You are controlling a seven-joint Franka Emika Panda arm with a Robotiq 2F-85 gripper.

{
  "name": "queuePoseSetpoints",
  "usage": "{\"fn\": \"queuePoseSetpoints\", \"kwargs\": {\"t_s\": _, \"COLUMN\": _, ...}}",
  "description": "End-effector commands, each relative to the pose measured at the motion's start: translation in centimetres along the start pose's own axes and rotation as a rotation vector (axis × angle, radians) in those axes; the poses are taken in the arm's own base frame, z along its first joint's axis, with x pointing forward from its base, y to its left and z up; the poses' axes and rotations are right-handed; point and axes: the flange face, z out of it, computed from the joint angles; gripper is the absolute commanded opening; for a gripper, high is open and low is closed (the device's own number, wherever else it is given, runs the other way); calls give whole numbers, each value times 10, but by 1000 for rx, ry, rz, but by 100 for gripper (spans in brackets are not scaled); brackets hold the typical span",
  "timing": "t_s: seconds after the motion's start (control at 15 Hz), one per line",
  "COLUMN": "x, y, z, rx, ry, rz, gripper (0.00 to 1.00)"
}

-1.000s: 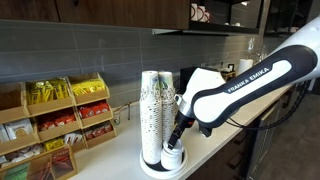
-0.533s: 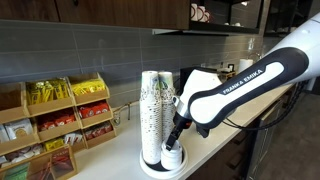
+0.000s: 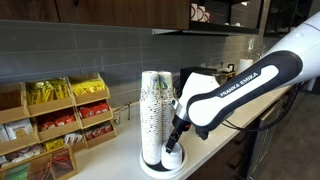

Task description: Put the white lid on the pile of lids on the tray

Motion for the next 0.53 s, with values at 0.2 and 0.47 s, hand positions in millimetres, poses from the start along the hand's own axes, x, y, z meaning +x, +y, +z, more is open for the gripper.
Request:
{"fn": "queuePoseSetpoints", "kwargs": {"t_s": 0.2, "x": -1, "y": 1, "z": -4, "rx": 1, "ry": -9, "rz": -7, "gripper": 100}}
{"fn": "queuePoseSetpoints", "kwargs": {"t_s": 0.47, "x": -13, "y": 7, "z": -16, "rx": -9, "ry": -6, "rz": -15, "gripper": 100}}
